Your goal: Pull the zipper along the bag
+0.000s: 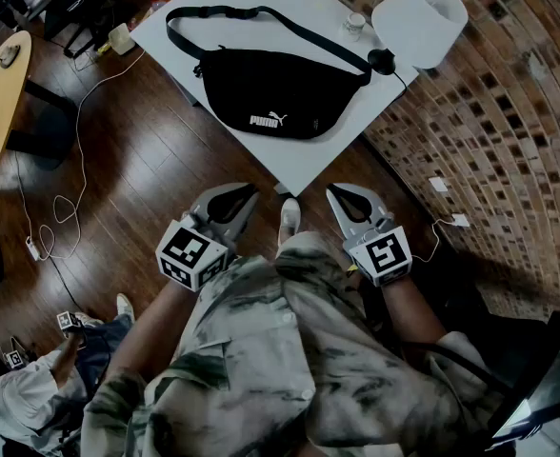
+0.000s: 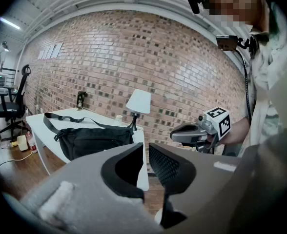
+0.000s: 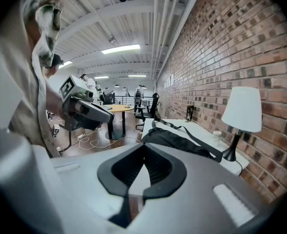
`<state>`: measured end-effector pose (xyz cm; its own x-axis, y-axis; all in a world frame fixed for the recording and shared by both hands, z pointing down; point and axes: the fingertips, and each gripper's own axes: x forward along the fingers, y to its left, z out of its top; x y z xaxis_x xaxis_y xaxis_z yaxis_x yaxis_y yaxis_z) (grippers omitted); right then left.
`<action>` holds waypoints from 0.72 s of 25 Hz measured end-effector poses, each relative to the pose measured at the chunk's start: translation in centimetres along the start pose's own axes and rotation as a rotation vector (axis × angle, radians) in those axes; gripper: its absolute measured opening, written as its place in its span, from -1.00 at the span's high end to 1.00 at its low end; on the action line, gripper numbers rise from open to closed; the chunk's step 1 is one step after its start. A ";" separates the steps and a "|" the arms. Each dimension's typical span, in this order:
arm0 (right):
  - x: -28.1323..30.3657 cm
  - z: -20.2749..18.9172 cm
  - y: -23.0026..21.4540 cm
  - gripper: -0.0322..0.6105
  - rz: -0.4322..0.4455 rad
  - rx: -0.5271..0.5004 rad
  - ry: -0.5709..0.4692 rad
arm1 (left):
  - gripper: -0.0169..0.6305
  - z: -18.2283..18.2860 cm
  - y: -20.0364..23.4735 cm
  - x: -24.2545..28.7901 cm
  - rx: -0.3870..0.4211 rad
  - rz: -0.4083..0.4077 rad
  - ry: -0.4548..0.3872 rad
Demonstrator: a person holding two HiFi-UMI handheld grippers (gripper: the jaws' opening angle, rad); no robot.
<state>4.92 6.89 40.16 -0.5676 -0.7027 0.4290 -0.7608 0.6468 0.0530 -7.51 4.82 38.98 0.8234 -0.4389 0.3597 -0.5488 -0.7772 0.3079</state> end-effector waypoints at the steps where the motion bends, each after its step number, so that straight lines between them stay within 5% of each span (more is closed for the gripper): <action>1: 0.9 -0.1 -2.0 0.88 0.015 -0.009 0.006 | 0.81 0.4 0.6 2.2 0.007 0.009 0.008; 8: 8.1 -2.4 -12.9 0.88 0.096 -0.060 0.073 | 0.68 0.7 5.2 15.1 0.009 0.121 0.118; 18: 17.8 -6.7 -18.2 0.88 0.171 -0.033 0.193 | 0.56 -3.7 11.5 25.6 0.029 0.277 0.321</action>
<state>10.79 -15.37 52.86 -0.6142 -0.5149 0.5980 -0.6464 0.7629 -0.0070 6.68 -13.64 55.00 0.5565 -0.4737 0.6826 -0.7346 -0.6643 0.1379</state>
